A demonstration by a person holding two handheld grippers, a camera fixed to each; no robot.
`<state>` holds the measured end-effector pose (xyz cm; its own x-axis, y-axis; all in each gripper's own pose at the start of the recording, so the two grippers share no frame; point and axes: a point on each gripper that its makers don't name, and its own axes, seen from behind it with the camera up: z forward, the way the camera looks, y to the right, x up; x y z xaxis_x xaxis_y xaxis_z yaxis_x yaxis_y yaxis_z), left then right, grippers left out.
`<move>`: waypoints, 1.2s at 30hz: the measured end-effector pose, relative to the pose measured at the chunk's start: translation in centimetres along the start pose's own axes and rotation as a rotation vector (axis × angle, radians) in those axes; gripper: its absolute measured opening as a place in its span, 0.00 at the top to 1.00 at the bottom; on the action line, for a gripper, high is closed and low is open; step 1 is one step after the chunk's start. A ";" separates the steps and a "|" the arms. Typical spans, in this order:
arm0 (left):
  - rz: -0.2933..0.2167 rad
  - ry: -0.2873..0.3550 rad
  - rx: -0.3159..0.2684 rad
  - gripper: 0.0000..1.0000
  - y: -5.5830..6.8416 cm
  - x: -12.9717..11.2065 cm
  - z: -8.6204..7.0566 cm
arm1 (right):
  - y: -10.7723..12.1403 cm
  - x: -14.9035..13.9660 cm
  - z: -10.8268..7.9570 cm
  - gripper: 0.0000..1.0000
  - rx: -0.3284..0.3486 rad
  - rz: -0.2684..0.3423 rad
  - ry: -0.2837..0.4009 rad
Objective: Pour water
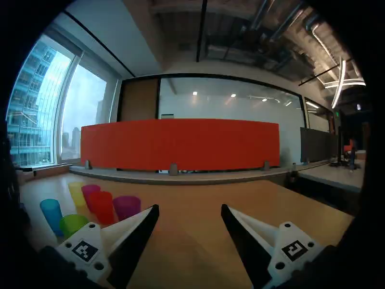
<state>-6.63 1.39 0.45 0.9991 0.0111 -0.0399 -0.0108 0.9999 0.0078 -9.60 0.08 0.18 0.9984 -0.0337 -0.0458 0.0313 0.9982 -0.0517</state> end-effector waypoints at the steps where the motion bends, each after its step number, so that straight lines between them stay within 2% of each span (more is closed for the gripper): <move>1: 0.000 0.000 0.000 0.04 0.0 0.0 0.0 | 0.0 0.0 0.0 0.00 0.000 0.000 0.000; 36: -0.001 0.000 -0.001 0.04 0.1 -0.1 0.1 | 0.0 -0.1 0.0 0.00 0.000 0.000 0.000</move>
<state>-6.69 1.50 0.53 0.9992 0.0100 -0.0399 -0.0097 0.9999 0.0072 -9.65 0.14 0.23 0.9984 -0.0337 -0.0459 0.0313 0.9982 -0.0518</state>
